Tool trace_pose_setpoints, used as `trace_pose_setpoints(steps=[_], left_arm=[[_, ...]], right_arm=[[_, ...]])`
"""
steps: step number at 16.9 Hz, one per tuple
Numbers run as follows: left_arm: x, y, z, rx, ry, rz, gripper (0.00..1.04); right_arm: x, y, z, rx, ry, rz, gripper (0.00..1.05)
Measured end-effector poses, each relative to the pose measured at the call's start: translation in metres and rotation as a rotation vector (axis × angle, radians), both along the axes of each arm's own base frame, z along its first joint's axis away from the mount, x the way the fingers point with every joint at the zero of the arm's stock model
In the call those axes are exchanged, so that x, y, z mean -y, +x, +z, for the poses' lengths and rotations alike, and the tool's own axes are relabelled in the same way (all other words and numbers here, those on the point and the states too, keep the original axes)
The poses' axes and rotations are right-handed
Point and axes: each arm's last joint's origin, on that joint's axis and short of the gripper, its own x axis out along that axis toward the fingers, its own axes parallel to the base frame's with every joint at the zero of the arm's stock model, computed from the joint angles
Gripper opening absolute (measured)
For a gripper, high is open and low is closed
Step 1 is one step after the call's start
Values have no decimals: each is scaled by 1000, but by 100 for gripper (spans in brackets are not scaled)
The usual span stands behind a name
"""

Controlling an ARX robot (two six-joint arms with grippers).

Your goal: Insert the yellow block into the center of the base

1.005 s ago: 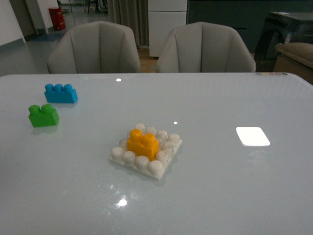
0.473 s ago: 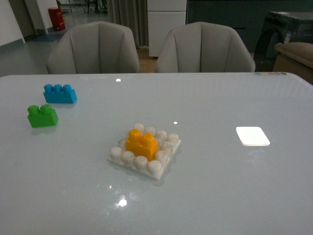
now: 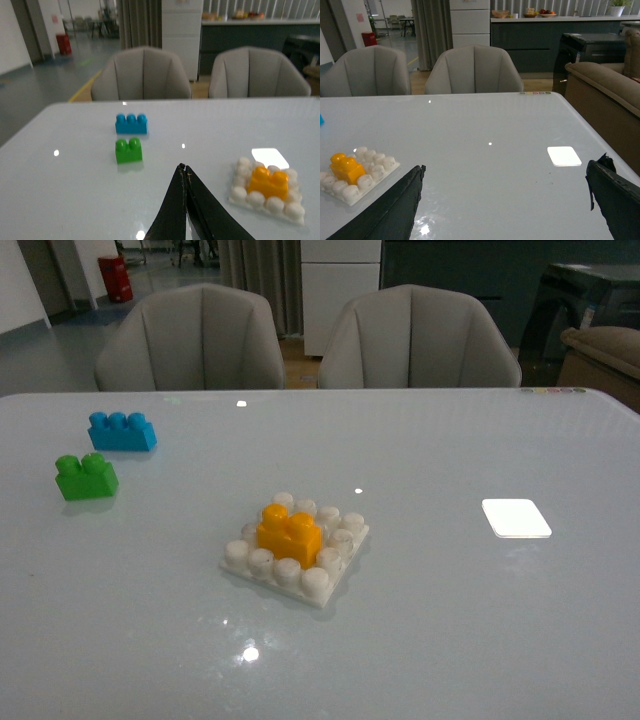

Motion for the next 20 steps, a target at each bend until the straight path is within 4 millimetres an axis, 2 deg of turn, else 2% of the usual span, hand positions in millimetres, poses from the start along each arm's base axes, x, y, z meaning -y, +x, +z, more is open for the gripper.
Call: trace_pose_setpoints(steps=[4,17,20], left_arm=[[0,-3,-6,-26,0,0,2],[0,-13,-3,-4,0,0,2],[0,-25,-3,-5,0,0,2]], right_arm=[[0,0,0,0,0,0,98],[0,0,0,0,0,0,98],[0,0,0,0,0,0,98]])
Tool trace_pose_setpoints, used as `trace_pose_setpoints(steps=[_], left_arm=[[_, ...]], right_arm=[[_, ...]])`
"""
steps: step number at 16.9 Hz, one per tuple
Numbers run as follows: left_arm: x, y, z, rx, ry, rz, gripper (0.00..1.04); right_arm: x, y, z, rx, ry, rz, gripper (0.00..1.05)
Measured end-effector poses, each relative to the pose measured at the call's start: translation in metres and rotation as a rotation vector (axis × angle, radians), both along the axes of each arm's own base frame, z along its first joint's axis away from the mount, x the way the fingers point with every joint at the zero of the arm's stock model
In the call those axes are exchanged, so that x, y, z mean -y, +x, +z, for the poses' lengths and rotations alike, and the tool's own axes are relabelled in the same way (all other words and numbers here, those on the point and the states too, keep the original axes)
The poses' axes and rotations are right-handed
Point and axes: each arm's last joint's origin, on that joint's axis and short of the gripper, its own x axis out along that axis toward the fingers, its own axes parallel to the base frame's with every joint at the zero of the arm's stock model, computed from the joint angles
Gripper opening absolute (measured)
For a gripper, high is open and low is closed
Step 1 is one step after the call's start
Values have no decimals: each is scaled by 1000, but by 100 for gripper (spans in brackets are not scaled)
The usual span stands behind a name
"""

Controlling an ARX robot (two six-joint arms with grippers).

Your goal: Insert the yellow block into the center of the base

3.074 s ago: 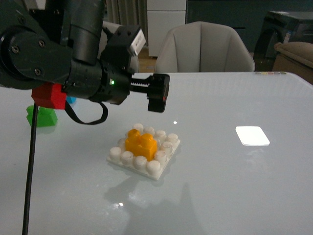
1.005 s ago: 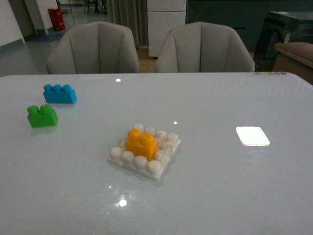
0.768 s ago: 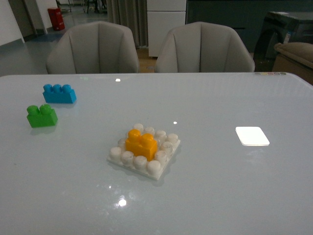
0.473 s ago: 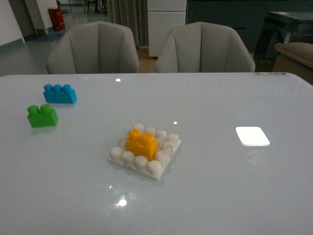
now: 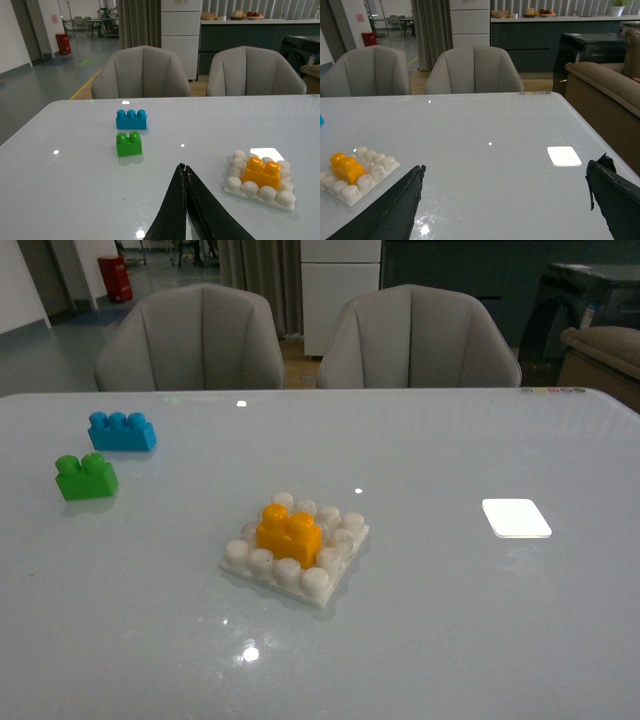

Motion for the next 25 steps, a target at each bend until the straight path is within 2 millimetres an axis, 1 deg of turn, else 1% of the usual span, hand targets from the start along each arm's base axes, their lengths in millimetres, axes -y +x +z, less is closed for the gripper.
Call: trace_pose_setpoints(steps=[1,2,6,7,9,10,11,13,17,25], left_arm=[[0,-4,-1,-13,0,0,2],[0,-11,-7,-53,0,0,2],[0,-13,0,9,0,2,2],[0,-13,-4,-17,0,0,2],[0,-13,-4,-13,0,0,2],[0,-13,-4,-13,0,0,26],[0,-13,-4,-13,0,0,35],[0,-13,-4,-13,0,0,60],[0,-13,-4,-13,0,0,98],[0,-13,-4,-13,2,0,98]], right_arm=[[0,0,0,0,0,0,98],[0,0,0,0,0,0,98],[0,0,0,-1,0,0,98],[0,0,0,1,0,0,98],[0,0,0,0,0,0,98],[0,0,0,0,0,0,98],[0,0,0,0,0,0,98],[0,0,0,0,0,0,98],[0,0,0,0,0,0,98],[0,0,0,0,0,0,98]])
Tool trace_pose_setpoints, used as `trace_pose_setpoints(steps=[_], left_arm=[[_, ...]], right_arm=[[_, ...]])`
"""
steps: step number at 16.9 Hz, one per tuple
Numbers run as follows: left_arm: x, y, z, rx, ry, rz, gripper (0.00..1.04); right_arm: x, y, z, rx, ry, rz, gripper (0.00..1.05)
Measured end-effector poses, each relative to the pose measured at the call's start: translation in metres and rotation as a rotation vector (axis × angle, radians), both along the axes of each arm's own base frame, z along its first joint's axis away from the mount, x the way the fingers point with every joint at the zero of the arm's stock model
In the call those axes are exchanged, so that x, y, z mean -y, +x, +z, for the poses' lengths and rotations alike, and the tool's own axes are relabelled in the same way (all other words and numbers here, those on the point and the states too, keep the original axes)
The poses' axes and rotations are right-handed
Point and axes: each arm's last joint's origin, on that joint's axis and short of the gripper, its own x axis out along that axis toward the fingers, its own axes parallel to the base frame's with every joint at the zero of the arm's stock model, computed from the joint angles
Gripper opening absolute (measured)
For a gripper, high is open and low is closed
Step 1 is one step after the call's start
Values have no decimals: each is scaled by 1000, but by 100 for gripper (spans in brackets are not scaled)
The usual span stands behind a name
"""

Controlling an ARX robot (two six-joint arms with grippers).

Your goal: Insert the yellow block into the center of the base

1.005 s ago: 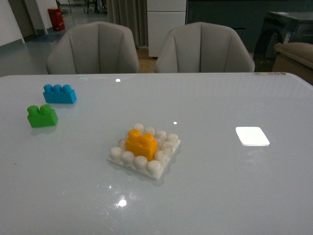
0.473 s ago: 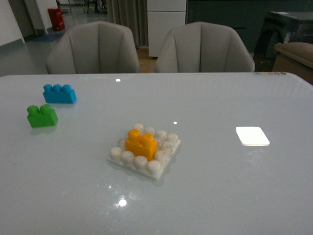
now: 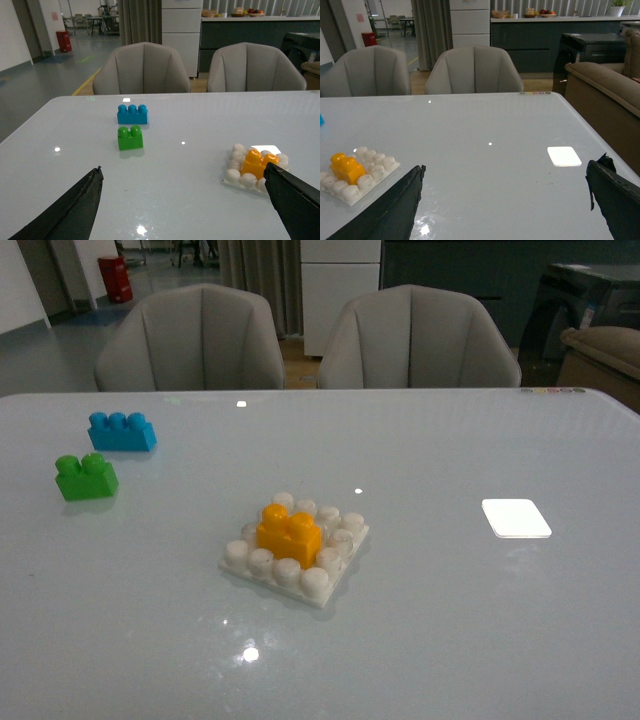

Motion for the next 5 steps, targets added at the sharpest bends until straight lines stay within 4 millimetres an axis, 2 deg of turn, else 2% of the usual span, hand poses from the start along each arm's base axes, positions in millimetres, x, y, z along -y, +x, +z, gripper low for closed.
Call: trace_pose_setpoints(steps=[5], left_arm=[[0,0,0,0,0,0,98]], right_arm=[[0,0,0,0,0,0,98]])
